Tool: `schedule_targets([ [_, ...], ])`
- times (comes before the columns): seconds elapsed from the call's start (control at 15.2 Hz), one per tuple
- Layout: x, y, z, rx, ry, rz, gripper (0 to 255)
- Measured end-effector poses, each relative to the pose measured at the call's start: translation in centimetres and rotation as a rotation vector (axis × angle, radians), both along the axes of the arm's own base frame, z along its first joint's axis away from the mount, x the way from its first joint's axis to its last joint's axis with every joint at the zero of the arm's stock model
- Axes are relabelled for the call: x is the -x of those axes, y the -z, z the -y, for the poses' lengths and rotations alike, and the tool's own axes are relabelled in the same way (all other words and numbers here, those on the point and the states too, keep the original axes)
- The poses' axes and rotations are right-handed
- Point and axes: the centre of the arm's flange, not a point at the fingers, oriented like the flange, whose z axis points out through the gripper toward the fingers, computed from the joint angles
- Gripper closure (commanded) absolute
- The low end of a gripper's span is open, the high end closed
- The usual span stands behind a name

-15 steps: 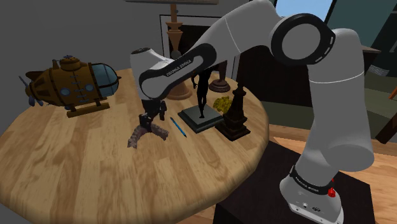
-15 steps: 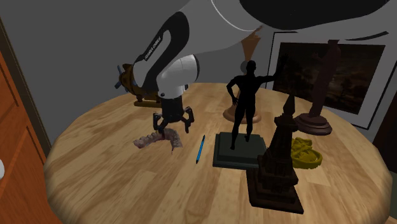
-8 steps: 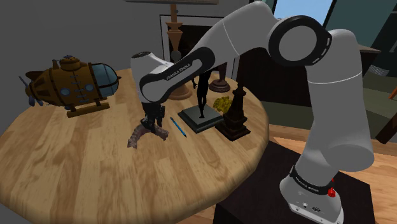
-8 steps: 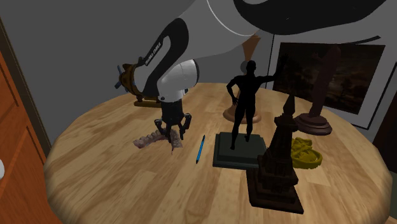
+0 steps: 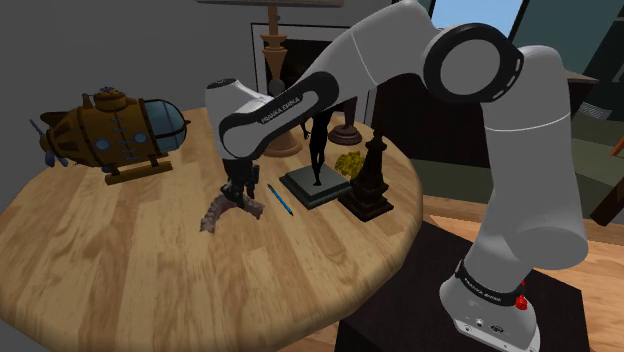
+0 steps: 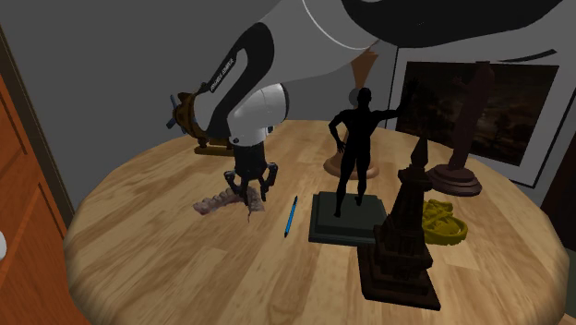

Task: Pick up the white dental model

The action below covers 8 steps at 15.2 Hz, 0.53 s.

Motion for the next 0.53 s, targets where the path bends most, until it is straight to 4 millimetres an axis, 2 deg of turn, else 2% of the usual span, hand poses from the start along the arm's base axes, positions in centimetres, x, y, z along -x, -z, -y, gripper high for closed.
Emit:
schedule_targets([
  [0.53,0.0,-4.1,0.0,0.000,0.000,0.000,255],
])
